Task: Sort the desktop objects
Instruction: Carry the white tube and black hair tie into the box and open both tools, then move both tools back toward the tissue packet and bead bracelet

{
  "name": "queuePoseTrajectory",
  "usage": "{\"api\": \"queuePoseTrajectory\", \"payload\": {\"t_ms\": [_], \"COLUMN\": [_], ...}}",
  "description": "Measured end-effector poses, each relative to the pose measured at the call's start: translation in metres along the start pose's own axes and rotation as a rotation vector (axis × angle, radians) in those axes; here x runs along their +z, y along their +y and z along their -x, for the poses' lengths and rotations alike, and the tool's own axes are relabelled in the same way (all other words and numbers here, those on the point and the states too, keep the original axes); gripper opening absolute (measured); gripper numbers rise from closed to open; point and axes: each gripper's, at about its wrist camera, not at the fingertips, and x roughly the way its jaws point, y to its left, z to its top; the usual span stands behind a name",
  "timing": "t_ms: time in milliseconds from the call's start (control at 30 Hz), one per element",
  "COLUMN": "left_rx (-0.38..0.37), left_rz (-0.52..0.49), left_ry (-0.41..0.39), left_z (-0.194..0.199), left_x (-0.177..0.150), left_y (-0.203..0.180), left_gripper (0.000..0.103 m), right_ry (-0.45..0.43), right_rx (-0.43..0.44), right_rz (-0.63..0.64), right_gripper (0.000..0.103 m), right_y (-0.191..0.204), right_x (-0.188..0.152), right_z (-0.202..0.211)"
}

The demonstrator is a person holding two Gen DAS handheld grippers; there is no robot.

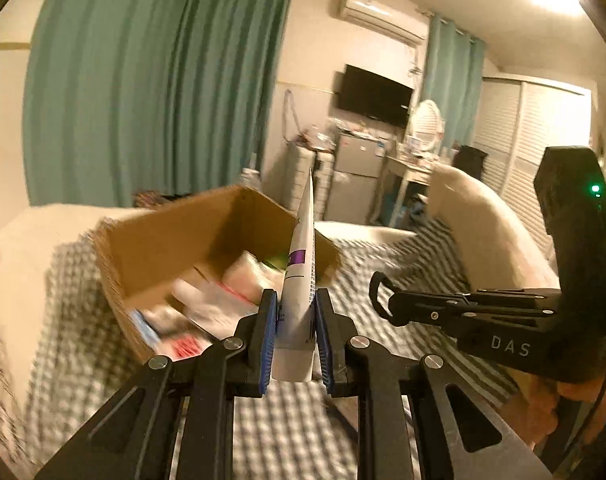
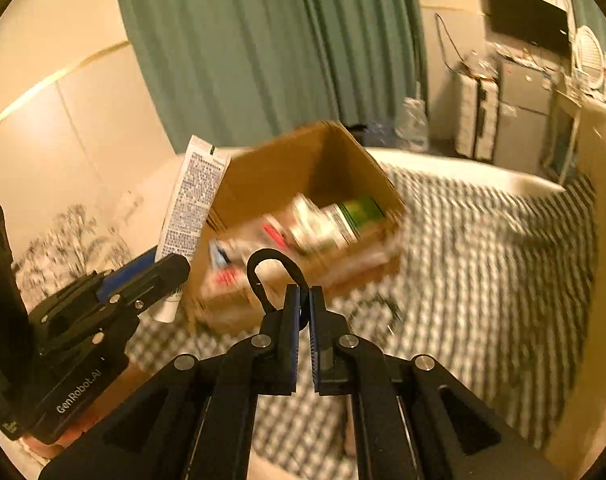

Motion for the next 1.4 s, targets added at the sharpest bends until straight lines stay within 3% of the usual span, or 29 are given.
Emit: {"api": "queuePoseTrajectory", "payload": {"t_ms": [133,267,300,333,367,400,600,700,833,1000,1067,1200,1267,1300,1333,1400], "left_rx": [0.068,0.124,0.148,0.172,0.201,0.231,0.232,0.214,0.176,0.055,0.042,0.069,0.093,0.106,0.113,0.120], "left_rz": [0.000,0.017,0.018,0.017,0.016,0.025,0.128,0.169,0.197,0.244,0.175,0.012,-0.026,-0.028,-0.020,0.012], "left_ry": [0.042,0.077,0.072,0.072,0.079,0.077,0.064,0.049,0.052,0.095,0.126,0.115,0.137,0.160,0.178,0.207], "left_z": [-0.027,-0.058,-0.060,-0.064,-0.068,-0.071,-0.062,-0.049,-0.034,-0.029,-0.036,-0.044,-0.049,-0.053,-0.056,-0.061], "left_x": [0.012,0.011,0.010,0.009,0.007,0.005,-0.004,-0.013,-0.033,-0.067,-0.075,-0.093,-0.104,-0.108,-0.111,-0.116], "left_y": [0.030,0.054,0.058,0.062,0.065,0.070,0.089,0.086,0.064,0.020,-0.001,-0.033,-0.038,-0.036,-0.033,-0.028], "left_gripper": [0.019,0.021,0.028,0.037,0.067,0.086,0.090,0.093,0.094,0.095,0.095,0.095,0.095,0.095,0.095,0.095], "right_ry": [0.011,0.021,0.018,0.017,0.012,-0.002,-0.025,0.002,0.060,0.160,0.172,0.223,0.267,0.285,0.292,0.284], "right_rx": [0.039,0.024,0.023,0.021,0.017,0.016,-0.021,-0.074,-0.192,-0.207,-0.212,-0.182,-0.186,-0.189,-0.187,-0.202], "right_rz": [0.003,0.003,-0.005,-0.020,-0.035,-0.045,-0.066,-0.059,-0.028,-0.064,-0.070,-0.088,-0.098,-0.101,-0.105,-0.110], "right_gripper": [0.004,0.005,0.017,0.046,0.058,0.065,0.066,0.076,0.080,0.080,0.080,0.079,0.054,0.027,0.012,0.010], "right_y": [0.011,0.013,0.012,0.009,0.006,0.004,-0.014,-0.027,-0.044,-0.066,-0.072,-0.075,-0.077,-0.078,-0.080,-0.082], "right_x": [0.026,0.041,0.042,0.045,0.046,0.046,0.029,0.008,-0.041,-0.098,-0.113,-0.129,-0.132,-0.134,-0.134,-0.135], "right_z": [-0.040,-0.077,-0.081,-0.087,-0.091,-0.091,-0.070,-0.054,-0.032,-0.036,-0.040,-0.055,-0.064,-0.066,-0.067,-0.064]}}
